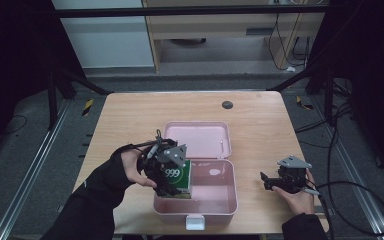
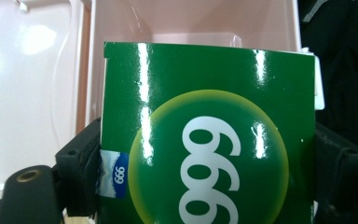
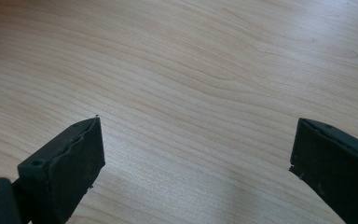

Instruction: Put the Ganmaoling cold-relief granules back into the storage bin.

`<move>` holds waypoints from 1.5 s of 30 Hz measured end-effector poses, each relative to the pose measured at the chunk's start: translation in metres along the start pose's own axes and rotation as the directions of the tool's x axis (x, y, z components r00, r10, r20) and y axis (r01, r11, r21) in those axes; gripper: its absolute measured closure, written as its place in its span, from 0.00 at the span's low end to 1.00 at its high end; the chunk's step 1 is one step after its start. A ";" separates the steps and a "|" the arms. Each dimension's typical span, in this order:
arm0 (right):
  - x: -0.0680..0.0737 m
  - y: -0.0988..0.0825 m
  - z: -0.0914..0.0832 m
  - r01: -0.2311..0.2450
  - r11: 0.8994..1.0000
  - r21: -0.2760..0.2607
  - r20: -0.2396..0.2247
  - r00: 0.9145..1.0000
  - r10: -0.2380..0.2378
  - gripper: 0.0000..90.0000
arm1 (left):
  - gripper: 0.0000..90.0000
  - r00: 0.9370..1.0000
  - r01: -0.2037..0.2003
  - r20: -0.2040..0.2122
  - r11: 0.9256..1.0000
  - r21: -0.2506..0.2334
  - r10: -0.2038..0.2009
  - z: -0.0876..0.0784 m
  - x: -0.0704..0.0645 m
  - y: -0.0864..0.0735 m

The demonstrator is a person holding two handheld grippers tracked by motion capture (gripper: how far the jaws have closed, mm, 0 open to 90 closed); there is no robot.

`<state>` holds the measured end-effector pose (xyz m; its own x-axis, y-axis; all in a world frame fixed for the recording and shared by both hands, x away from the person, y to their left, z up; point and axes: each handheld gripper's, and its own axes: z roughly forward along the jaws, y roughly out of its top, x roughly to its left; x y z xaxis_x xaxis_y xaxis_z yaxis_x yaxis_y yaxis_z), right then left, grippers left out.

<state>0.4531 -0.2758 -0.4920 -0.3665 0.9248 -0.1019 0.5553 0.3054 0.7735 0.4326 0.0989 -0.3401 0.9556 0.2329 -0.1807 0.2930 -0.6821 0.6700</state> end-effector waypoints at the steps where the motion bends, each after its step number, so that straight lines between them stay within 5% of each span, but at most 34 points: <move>1: 0.000 0.000 0.000 0.001 1.000 0.000 0.002 1.000 -0.001 0.03 | 0.16 1.000 0.010 -0.001 1.000 -0.003 -0.010 0.002 0.000 -0.001; 23: 0.002 -0.001 0.002 0.006 1.000 0.012 -0.004 1.000 -0.006 0.03 | 0.16 0.993 0.118 -0.002 0.993 -0.025 -0.118 0.031 0.005 -0.028; 34: 0.002 -0.001 0.003 0.015 1.000 0.013 -0.002 1.000 -0.015 0.03 | 0.16 0.990 0.137 -0.004 0.990 -0.025 -0.138 0.043 0.006 -0.037; 40: 0.002 -0.001 0.003 0.018 1.000 0.013 -0.003 1.000 -0.018 0.03 | 0.16 0.994 0.106 -0.009 0.994 0.006 -0.106 0.045 0.009 -0.039; 42: 0.002 -0.001 0.003 0.019 1.000 0.013 -0.002 1.000 -0.019 0.03 | 0.16 0.989 0.146 -0.009 0.989 -0.029 -0.147 0.049 0.007 -0.041; 45: 0.003 -0.001 0.003 0.015 1.000 0.015 -0.004 1.000 -0.015 0.02 | 0.15 0.988 0.151 -0.008 0.988 -0.038 -0.151 0.052 0.007 -0.043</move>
<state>0.4536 -0.2731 -0.4945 -0.3774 0.9194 -0.1110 0.5611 0.3224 0.7624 0.4283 0.0941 -0.4075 0.9000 0.3388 -0.2742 0.4322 -0.6123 0.6621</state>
